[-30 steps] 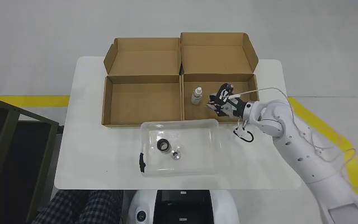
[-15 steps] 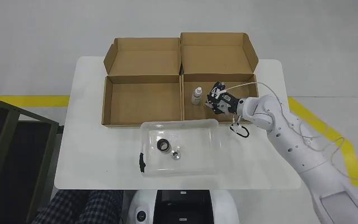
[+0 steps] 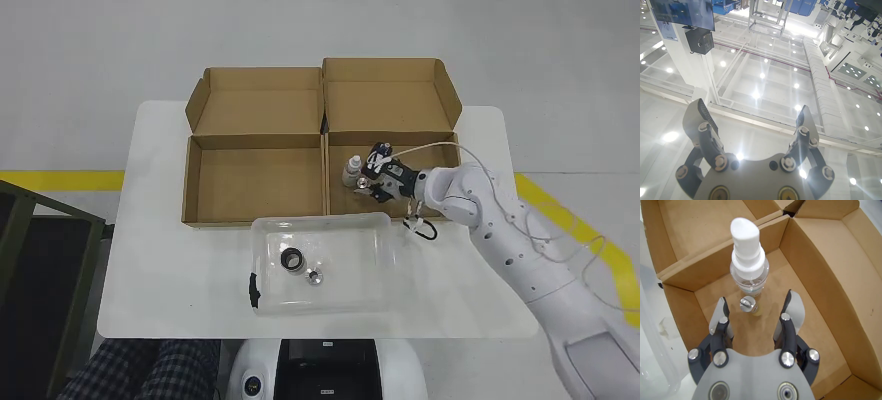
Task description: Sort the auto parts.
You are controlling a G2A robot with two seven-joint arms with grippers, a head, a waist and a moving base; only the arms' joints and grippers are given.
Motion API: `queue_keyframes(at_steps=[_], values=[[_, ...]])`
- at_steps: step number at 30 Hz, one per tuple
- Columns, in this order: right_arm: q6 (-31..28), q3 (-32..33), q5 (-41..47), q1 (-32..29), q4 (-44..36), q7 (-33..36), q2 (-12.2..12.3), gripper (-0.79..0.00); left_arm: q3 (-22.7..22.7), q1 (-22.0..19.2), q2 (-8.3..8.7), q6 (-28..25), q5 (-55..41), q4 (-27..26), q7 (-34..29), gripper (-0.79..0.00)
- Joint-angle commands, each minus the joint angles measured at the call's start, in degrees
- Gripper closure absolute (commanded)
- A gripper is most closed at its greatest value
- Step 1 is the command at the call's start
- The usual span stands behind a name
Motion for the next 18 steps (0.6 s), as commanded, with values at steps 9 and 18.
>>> queue_keyframes(at_steps=[9, 18], values=[[-2.0, 8.4, -1.0, -4.0, -9.2, 1.0, 2.6, -0.785, 0.0, 0.0, 0.0, 0.0, 0.0, 0.0, 0.0, -0.785], [-3.6, 16.2, -0.2, -11.4, -24.1, 1.6, 4.9, -0.785, 0.0, 0.0, 0.0, 0.0, 0.0, 0.0, 0.0, -0.785]])
